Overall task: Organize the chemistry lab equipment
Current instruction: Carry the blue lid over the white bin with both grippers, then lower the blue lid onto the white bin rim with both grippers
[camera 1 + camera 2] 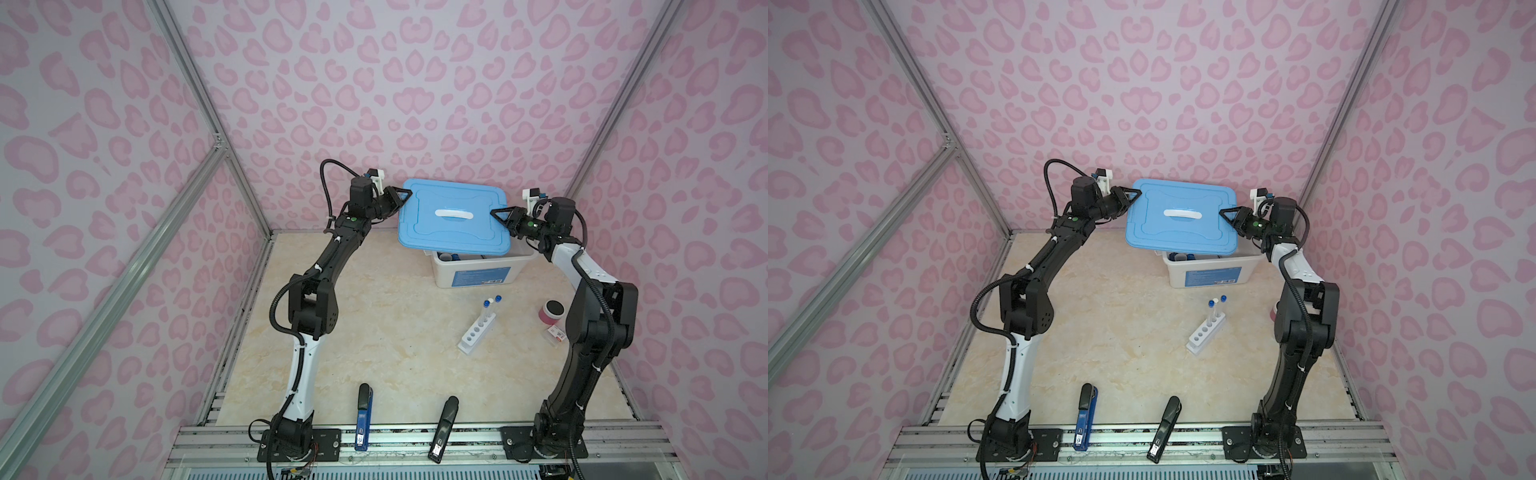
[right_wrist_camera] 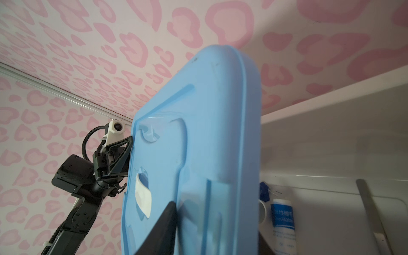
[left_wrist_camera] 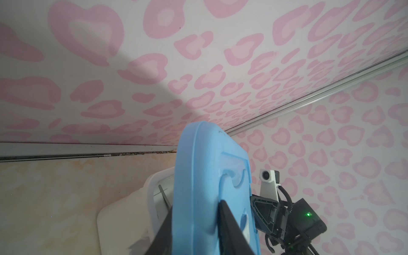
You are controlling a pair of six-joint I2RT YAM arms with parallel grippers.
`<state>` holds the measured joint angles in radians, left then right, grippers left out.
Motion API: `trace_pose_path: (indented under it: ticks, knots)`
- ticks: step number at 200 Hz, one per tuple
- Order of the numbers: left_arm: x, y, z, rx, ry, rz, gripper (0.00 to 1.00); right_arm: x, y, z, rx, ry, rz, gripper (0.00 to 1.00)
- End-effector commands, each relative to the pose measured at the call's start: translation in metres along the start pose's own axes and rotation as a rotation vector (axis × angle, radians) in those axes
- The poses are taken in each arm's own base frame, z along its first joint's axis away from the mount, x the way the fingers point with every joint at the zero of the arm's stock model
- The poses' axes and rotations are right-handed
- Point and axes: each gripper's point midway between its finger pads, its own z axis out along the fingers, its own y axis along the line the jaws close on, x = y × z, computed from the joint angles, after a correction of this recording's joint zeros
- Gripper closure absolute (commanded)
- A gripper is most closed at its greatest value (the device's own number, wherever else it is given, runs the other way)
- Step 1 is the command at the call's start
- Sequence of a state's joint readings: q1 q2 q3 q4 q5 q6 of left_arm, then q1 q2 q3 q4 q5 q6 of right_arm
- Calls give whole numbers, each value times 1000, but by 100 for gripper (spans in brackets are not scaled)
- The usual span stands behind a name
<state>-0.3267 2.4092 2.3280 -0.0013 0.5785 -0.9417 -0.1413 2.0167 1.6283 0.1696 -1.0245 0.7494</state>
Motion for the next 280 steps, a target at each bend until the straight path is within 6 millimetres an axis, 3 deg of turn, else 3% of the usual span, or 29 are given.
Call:
trace_pose_path:
  ticks: [1,61,140,166,172,244,280]
  knots:
    - [29,1,13,10,92,16,67,-7,11,-3,-59,-20,-82,60]
    - [56,9,32,-29,115,-18,65,-14,0,-5,-46,-47,-33,61]
    - [96,0,49,-58,170,-34,65,-23,-23,-8,38,-42,-4,62]
    - [101,-9,49,-56,174,-28,65,-28,-26,-10,59,-38,-10,62]
    - [102,-10,50,-57,176,-25,60,-29,-27,-11,60,-39,-10,62]
    - [133,-10,58,-77,212,-9,59,-32,-33,-17,86,-43,-9,63]
    - [135,-20,56,-76,209,11,58,-32,-42,-21,107,-38,-2,63]
